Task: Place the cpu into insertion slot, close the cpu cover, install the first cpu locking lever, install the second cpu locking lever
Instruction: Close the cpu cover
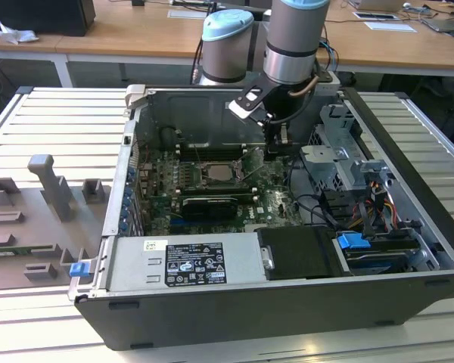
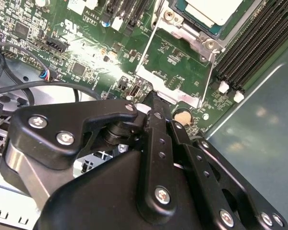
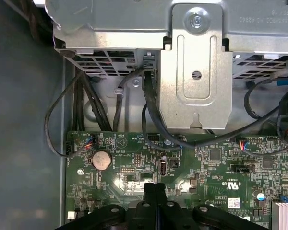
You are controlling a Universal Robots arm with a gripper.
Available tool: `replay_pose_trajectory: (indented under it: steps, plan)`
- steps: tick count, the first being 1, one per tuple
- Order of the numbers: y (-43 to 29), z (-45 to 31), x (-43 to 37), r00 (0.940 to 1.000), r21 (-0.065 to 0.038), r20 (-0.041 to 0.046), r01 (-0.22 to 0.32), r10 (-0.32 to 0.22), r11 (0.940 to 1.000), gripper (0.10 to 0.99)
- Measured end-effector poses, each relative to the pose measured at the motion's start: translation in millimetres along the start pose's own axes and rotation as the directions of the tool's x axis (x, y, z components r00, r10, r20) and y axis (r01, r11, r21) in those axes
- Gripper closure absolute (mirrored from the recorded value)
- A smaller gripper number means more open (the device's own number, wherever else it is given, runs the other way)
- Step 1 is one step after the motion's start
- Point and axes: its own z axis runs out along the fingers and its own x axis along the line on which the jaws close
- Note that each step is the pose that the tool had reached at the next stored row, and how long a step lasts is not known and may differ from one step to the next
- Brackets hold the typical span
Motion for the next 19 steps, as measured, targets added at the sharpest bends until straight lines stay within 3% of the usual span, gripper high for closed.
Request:
replay_pose_trajectory:
  steps: [10,19]
  plan:
    - [-14.8,-1.0,0.2,1.0000,0.000,0.0001,0.000,0.000,1.0000,0.980]
    - [-19.1,-1.1,0.3,1.0000,0.000,0.0001,0.000,0.000,1.0000,0.980]
